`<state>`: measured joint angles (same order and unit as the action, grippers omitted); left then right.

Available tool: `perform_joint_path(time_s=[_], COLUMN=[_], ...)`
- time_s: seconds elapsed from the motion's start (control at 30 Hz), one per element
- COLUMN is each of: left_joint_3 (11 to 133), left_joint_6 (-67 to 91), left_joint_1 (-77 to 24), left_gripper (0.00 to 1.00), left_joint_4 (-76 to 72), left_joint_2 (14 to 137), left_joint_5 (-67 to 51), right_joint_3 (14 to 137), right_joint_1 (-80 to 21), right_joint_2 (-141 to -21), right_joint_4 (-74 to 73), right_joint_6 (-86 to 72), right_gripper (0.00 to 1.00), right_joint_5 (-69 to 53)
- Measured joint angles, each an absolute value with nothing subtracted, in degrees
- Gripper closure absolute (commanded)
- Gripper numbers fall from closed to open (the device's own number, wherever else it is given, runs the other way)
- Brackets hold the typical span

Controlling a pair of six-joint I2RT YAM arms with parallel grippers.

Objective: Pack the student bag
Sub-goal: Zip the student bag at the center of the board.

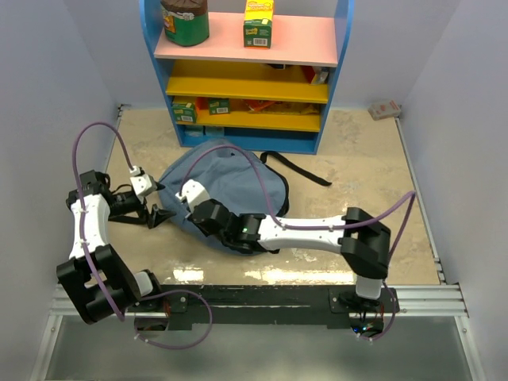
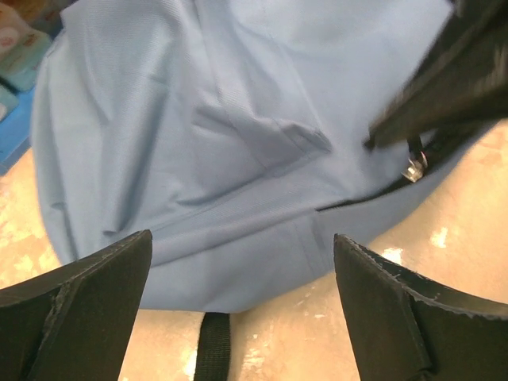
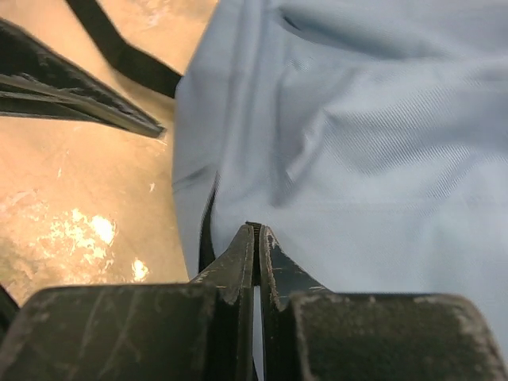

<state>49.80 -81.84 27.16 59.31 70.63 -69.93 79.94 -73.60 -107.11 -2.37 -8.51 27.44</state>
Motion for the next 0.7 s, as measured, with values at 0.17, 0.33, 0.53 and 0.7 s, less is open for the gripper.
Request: perform_joint_path(time_s=[0.17,0.33,0.53,0.7], left_joint_3=[49.8,49.7,48.7,48.0], left_joint_6=[-92.8,-100.2,-101.0,-101.0], left_joint_1=[26.7,20.4,13.0,6.9], left_gripper=[0.00,0.00,0.00,0.13], left_joint_4=[67.9,71.9,68.0,64.6], left_joint_2=[72.2,73.0,68.6,67.4], left_joint_5=[-69.6,-68.1,-66.7,-62.7], right_joint_3=[70.1,67.9,66.8,66.0], right_joint_1=[-73.7,-73.9,-73.9,-73.9], right_joint_2=[-99.1,-98.5,-98.5,-98.2], right_joint_4=[3.2,5.8,7.9,9.0], right_joint_6=[-13.3,-17.1,-20.9,-23.2], right_gripper=[1.00,1.00,1.00,1.00], right_joint_5=[29.8,30.5,30.3,29.9])
